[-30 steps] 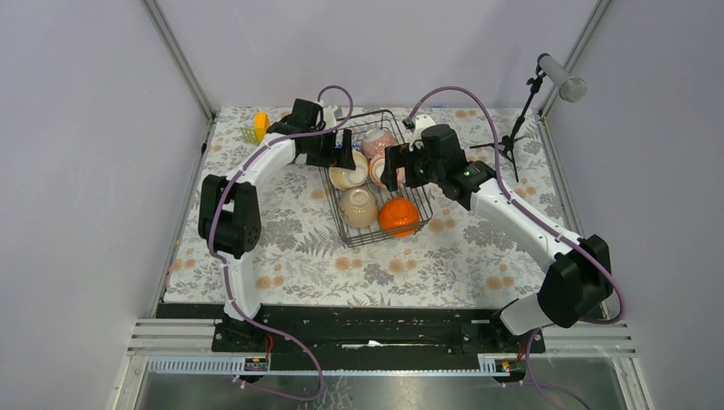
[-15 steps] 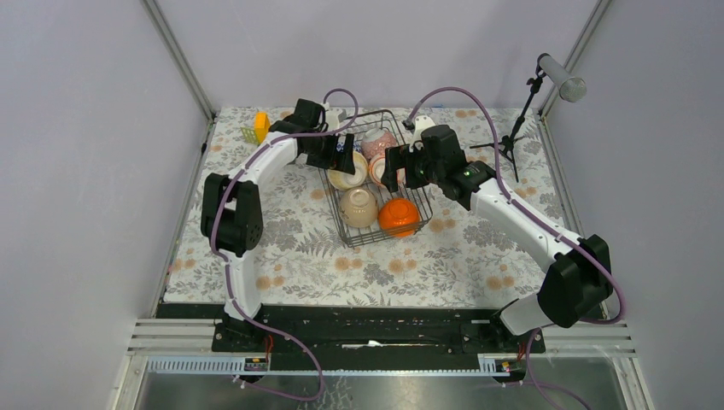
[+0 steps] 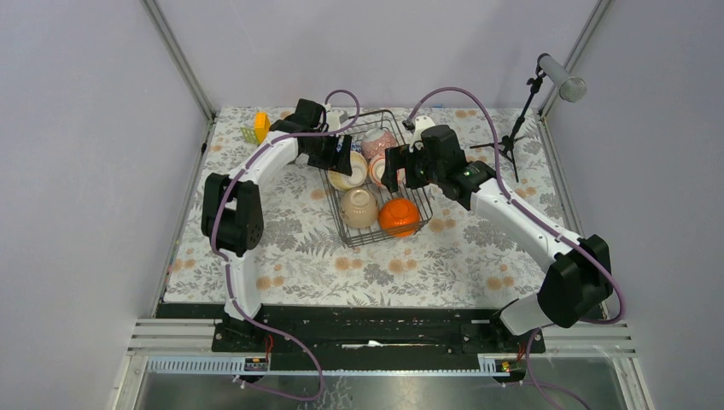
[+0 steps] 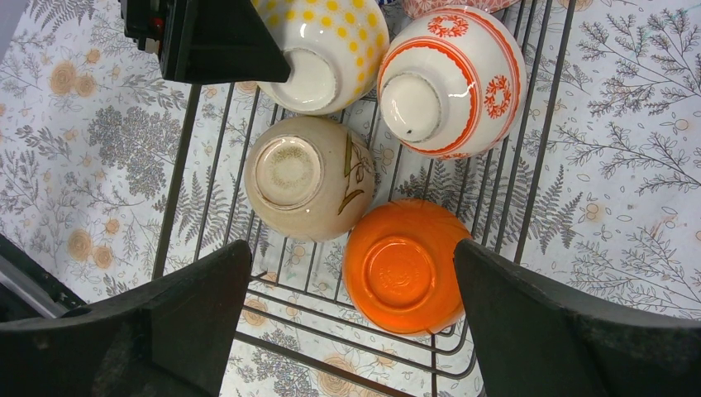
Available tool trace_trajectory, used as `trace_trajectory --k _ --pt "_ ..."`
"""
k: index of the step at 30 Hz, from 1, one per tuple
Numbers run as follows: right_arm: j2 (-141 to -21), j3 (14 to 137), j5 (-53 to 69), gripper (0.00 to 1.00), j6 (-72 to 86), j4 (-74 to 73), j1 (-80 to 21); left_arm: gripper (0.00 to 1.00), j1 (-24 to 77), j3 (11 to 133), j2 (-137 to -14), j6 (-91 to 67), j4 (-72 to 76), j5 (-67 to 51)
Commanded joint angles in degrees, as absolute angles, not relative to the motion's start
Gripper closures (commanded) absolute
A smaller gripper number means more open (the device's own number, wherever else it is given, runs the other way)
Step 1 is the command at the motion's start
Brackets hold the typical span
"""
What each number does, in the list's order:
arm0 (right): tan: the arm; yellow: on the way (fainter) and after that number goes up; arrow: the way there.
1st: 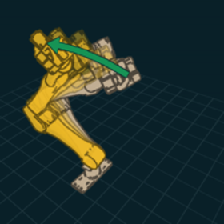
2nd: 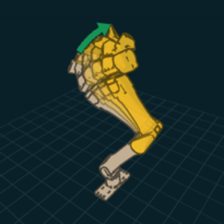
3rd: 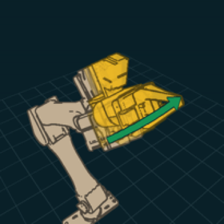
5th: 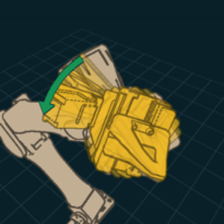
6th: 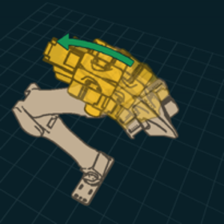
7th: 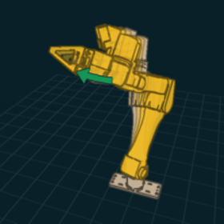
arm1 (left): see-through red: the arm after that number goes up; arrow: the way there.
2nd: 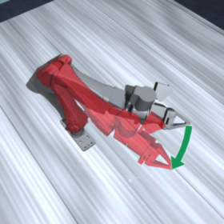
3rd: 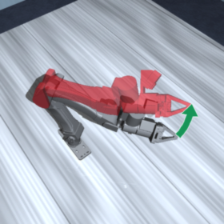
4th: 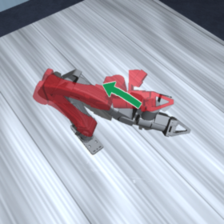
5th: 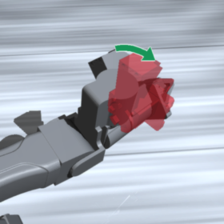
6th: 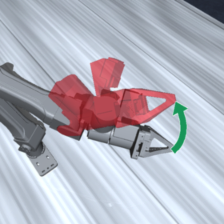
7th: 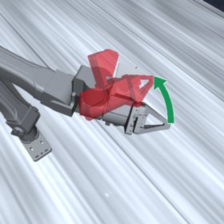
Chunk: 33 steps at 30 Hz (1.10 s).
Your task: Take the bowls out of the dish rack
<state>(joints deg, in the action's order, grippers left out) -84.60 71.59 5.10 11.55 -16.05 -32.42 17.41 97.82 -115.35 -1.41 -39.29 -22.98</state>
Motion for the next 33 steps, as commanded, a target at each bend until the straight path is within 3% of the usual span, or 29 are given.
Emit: trace_trajectory --k 1,33 --pt "-84.5 73.4 4.9 0.0 11.4 -15.7 -32.4 0.32 17.3 98.4 -113.6 -2.8 -39.3 -20.0" --pt "-83.4 72.2 6.6 0.0 11.8 -15.7 -32.4 0.38 15.8 99.5 -110.3 -9.3 -35.1 -42.1"
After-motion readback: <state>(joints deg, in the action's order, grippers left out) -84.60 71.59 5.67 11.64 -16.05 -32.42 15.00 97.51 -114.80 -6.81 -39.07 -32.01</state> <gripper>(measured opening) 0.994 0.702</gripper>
